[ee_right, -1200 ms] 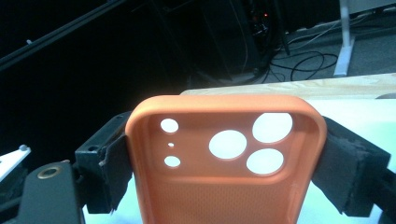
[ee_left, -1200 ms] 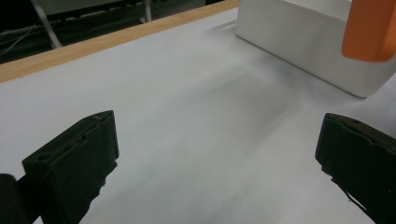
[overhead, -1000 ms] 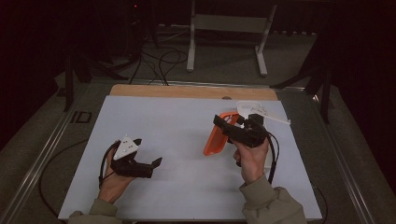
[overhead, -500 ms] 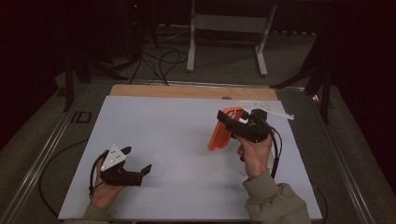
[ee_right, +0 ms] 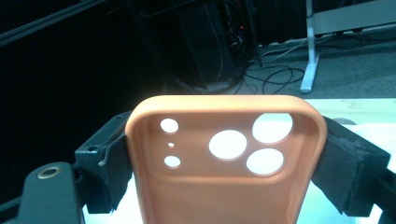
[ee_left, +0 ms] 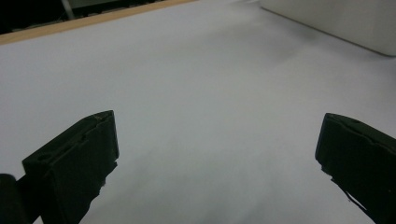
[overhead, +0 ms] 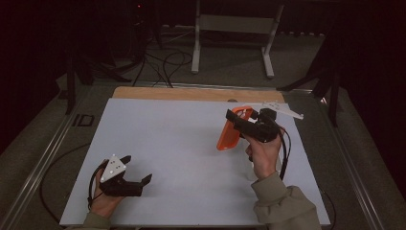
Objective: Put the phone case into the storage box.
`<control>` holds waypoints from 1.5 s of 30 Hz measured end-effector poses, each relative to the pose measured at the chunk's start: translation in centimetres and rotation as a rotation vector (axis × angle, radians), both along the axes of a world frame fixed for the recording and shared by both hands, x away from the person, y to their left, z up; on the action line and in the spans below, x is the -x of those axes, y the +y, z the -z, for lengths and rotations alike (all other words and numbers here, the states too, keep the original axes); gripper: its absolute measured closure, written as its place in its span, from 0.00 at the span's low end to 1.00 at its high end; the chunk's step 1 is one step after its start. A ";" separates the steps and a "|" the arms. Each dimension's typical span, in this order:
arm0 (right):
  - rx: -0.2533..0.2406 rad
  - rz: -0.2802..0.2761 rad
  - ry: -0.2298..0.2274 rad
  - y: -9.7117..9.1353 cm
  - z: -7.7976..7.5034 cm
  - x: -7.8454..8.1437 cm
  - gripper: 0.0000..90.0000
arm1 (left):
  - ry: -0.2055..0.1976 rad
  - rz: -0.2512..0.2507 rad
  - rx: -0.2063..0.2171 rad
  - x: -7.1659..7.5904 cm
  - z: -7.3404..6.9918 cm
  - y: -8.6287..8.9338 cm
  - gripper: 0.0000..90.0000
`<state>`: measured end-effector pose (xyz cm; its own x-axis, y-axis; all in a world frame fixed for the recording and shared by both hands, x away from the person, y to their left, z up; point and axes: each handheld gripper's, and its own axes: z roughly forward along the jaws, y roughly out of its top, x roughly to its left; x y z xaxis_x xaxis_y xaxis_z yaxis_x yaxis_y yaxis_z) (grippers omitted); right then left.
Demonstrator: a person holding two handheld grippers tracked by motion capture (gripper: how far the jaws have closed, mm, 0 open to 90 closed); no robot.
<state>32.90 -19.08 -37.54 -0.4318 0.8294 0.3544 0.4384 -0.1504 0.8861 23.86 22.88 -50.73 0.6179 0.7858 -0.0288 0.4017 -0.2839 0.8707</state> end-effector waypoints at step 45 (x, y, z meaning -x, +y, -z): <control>0.090 0.092 -0.027 -2.0 -1.1 -2.8 0.18 | -0.007 -0.016 -0.026 0.1 0.1 -0.1 0.01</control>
